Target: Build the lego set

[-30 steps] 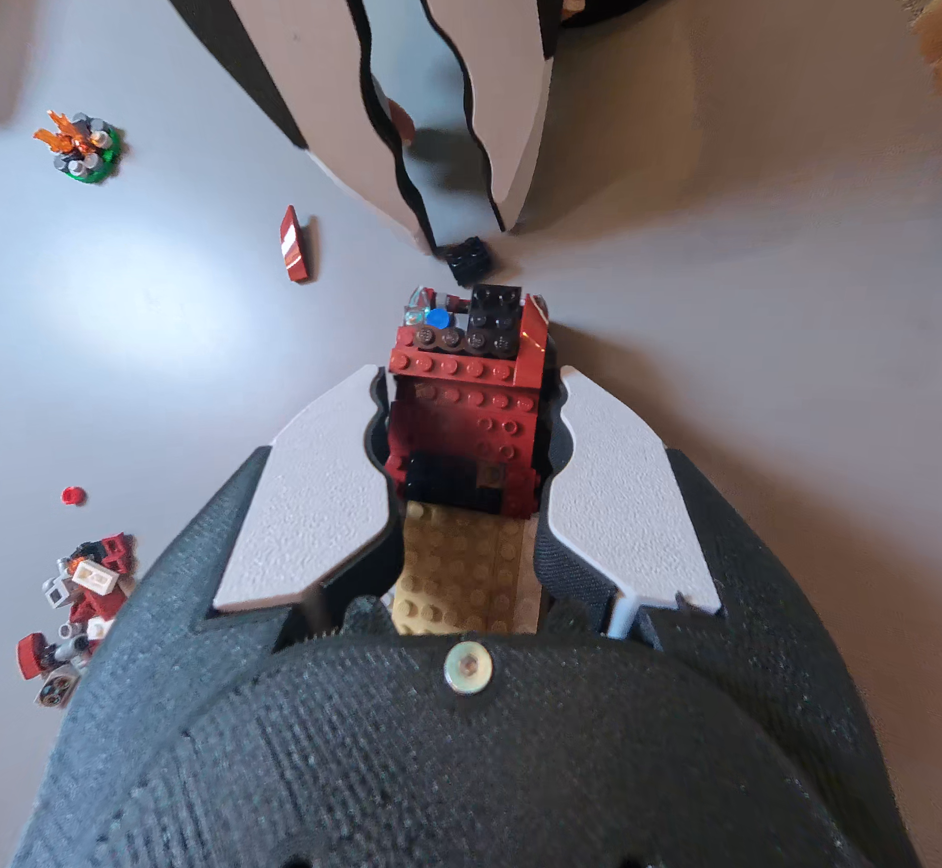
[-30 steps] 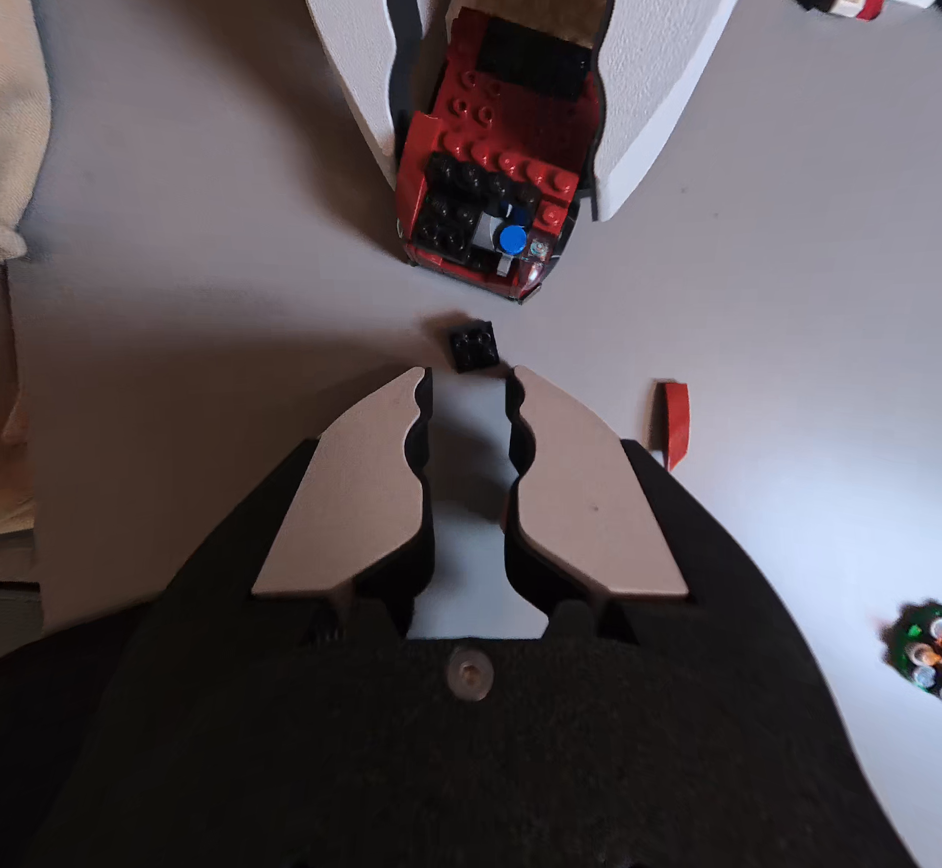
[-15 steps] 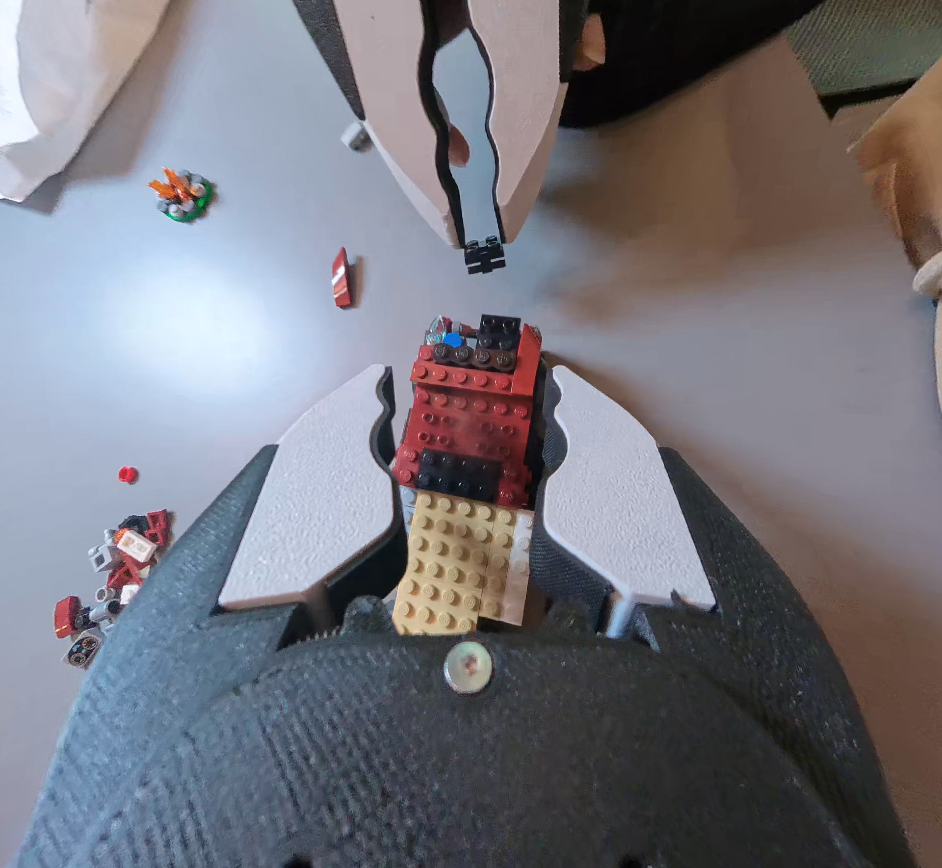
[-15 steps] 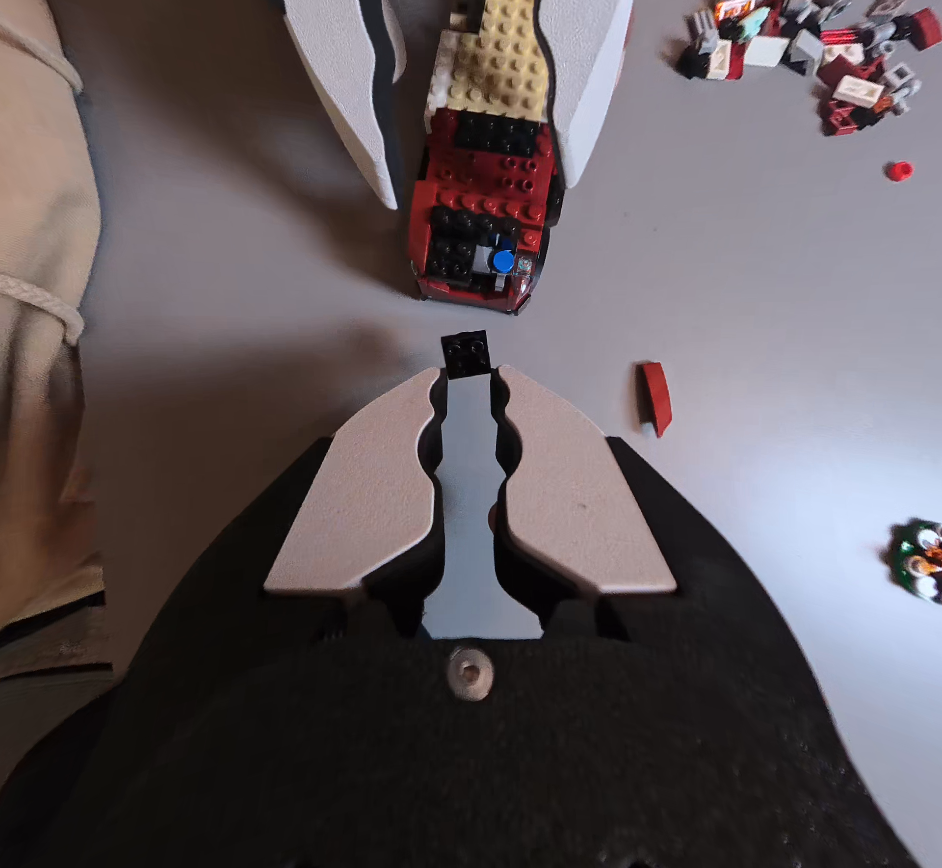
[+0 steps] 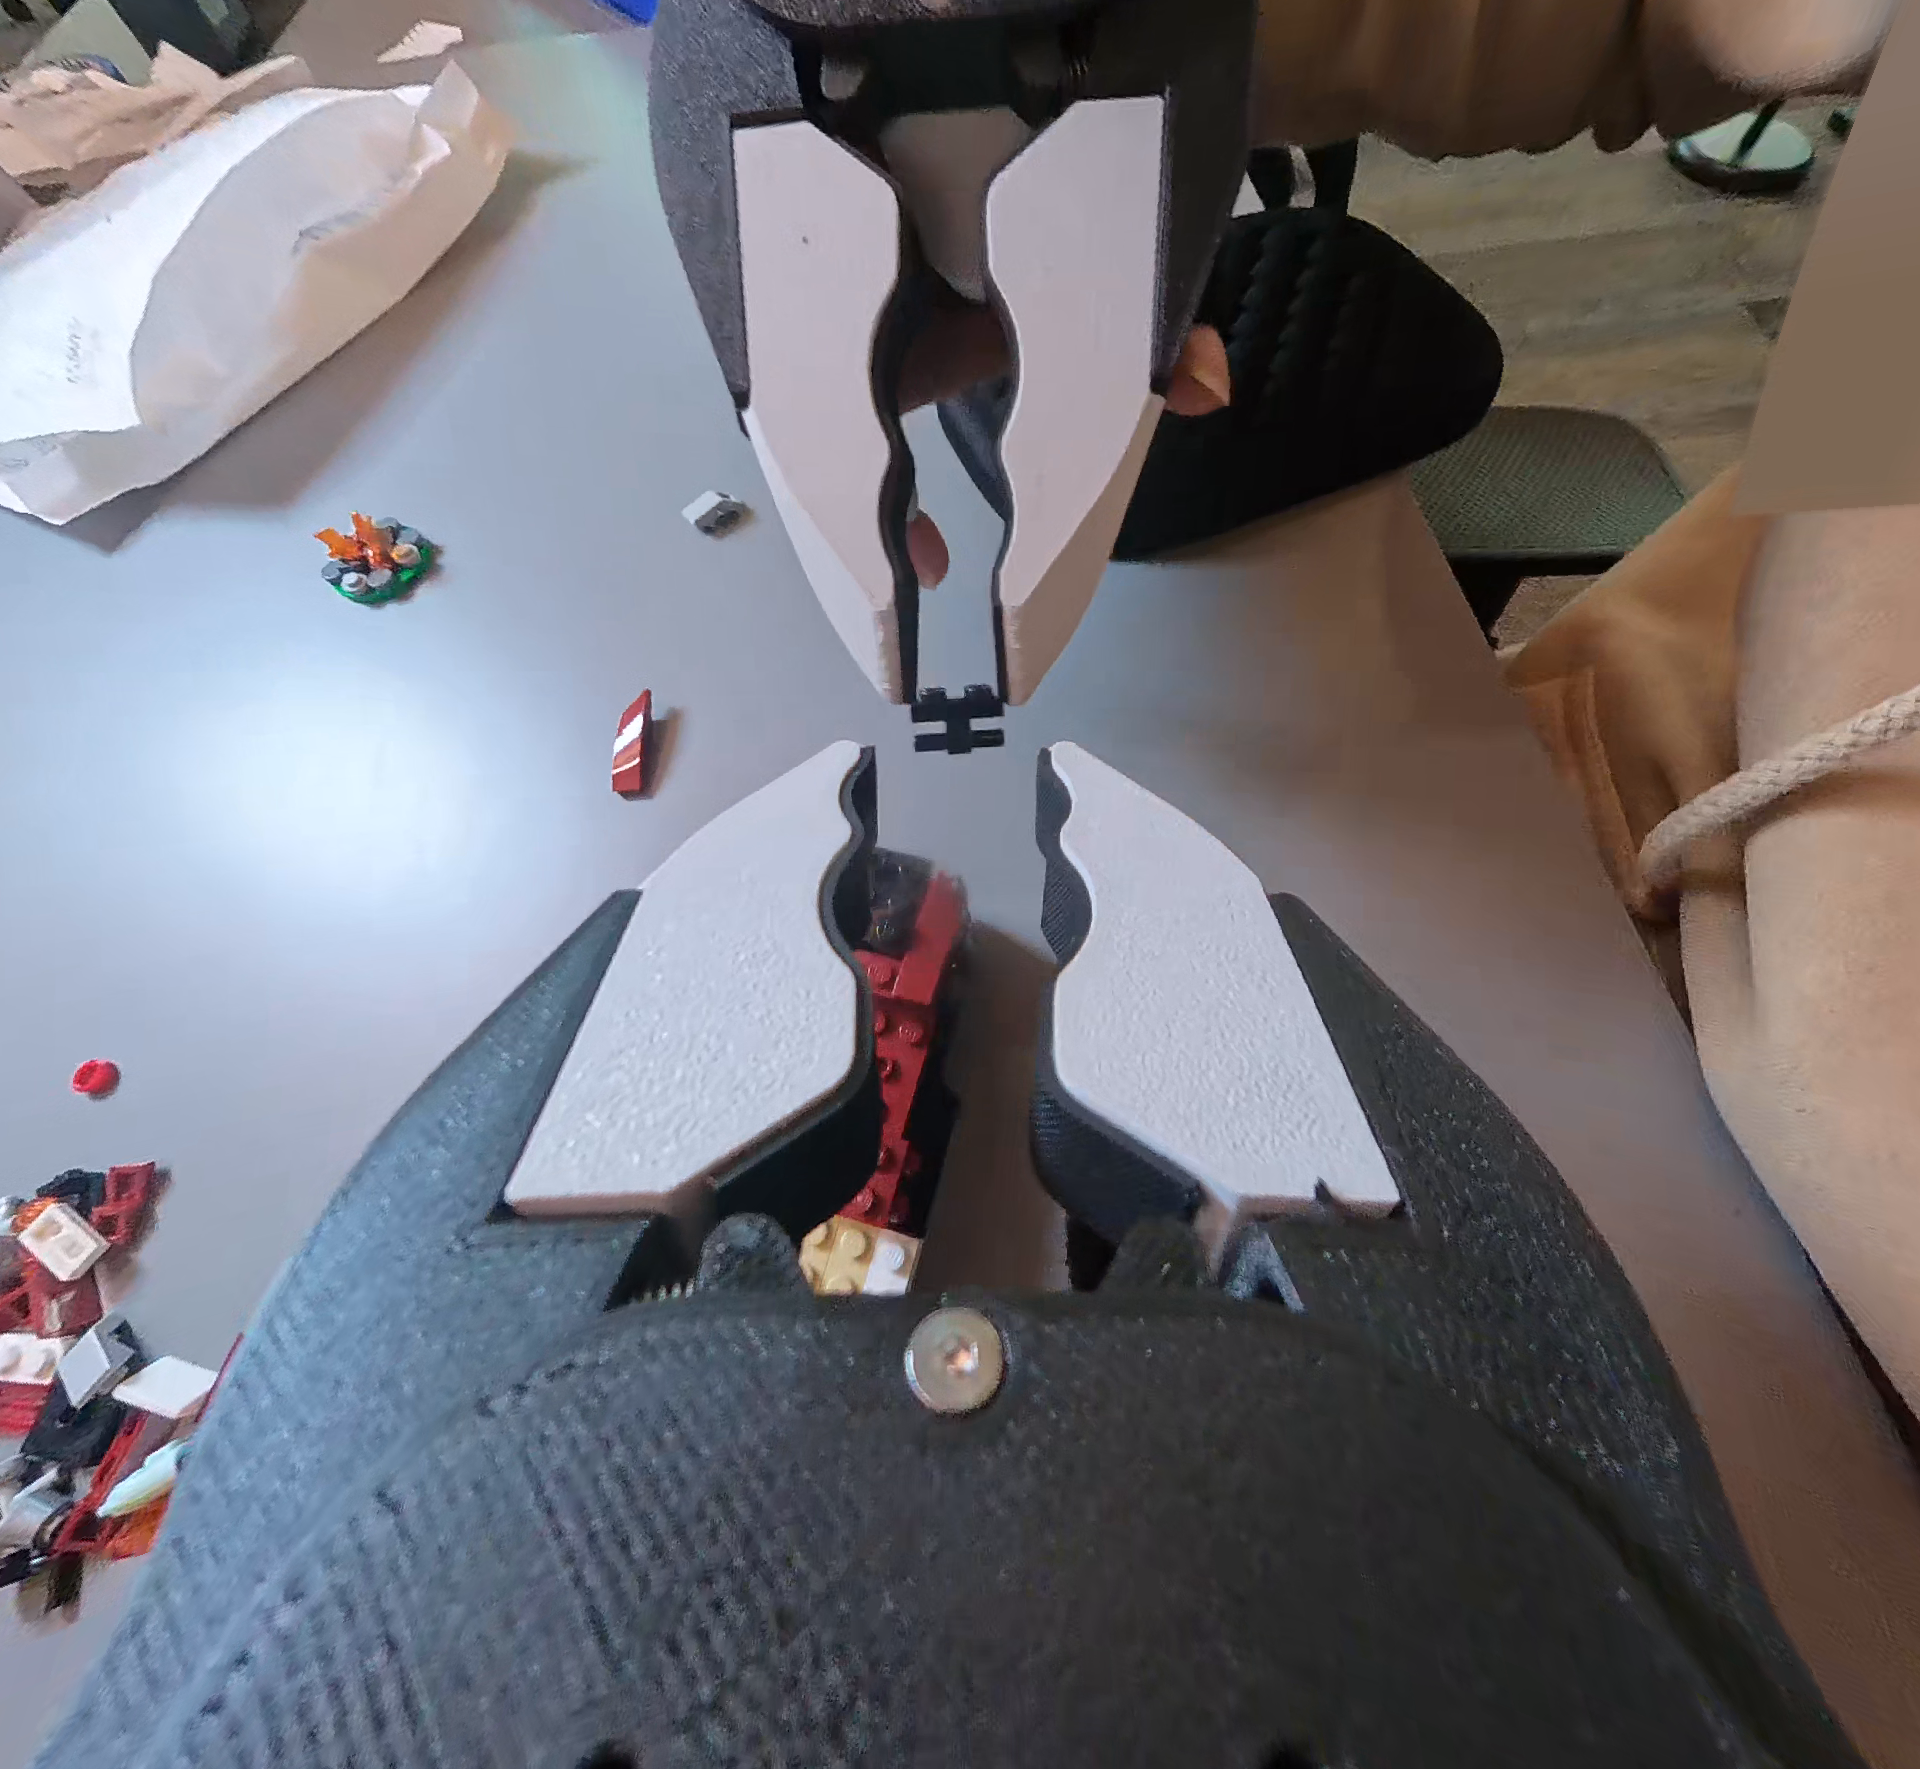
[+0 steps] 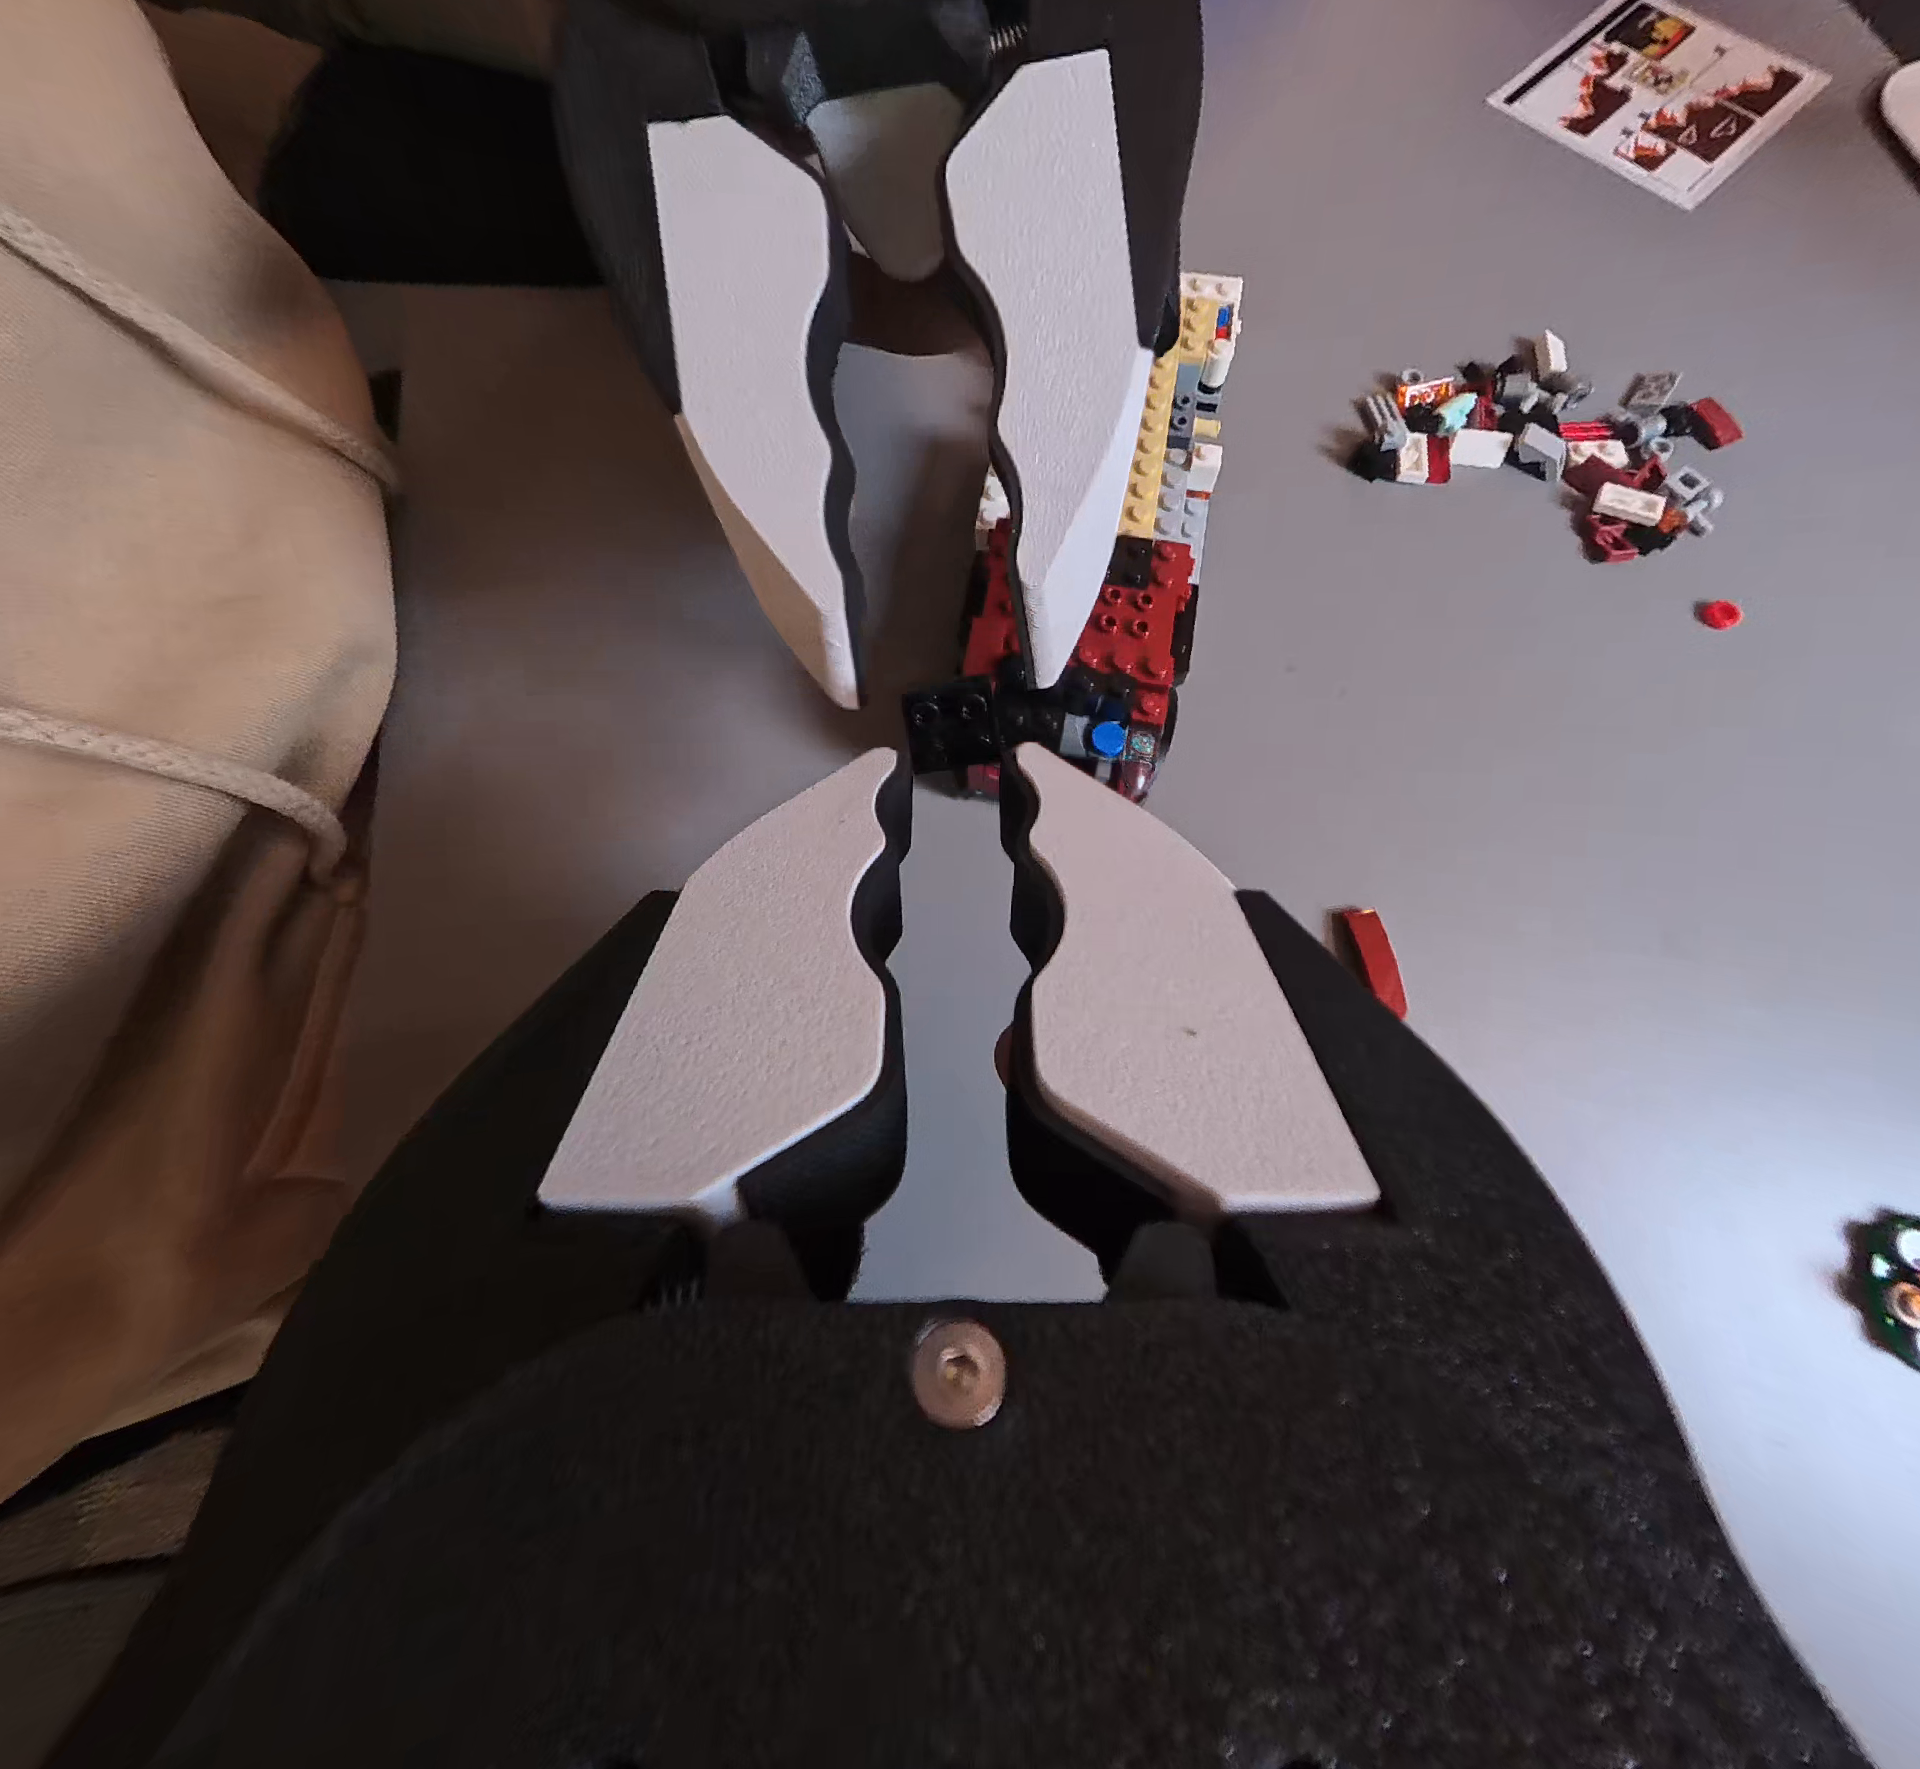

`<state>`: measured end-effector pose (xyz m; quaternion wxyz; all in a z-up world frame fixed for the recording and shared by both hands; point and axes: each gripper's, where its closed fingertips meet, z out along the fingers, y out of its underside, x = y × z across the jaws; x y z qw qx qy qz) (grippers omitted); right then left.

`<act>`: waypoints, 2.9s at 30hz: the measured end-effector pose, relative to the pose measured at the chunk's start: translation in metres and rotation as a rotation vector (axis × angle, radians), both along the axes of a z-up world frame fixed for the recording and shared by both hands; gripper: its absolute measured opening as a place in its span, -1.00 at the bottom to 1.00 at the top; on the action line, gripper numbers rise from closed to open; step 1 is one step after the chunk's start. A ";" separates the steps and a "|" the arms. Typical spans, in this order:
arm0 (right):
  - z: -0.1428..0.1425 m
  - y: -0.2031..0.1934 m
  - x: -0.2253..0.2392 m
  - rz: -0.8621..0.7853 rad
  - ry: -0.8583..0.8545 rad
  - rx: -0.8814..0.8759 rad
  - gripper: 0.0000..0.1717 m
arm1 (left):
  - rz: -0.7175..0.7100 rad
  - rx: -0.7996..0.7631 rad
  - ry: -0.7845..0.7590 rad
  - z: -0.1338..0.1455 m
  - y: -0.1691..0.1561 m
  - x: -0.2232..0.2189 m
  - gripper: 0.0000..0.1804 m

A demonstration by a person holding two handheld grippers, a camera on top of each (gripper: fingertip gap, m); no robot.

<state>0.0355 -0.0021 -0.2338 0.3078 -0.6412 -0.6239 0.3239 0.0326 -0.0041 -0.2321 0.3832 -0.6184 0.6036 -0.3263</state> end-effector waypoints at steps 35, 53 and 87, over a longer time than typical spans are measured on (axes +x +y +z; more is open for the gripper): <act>0.013 -0.006 -0.006 -0.067 0.266 0.006 -0.81 | -0.029 -0.105 -0.200 0.013 -0.007 0.004 -0.82; -0.045 0.034 0.000 -0.168 -0.063 0.087 -0.81 | -0.118 0.076 0.387 -0.060 0.030 -0.028 -0.34; 0.035 0.001 -0.003 0.058 0.236 0.436 -0.81 | -0.160 -0.510 -0.210 0.039 -0.009 0.006 -0.76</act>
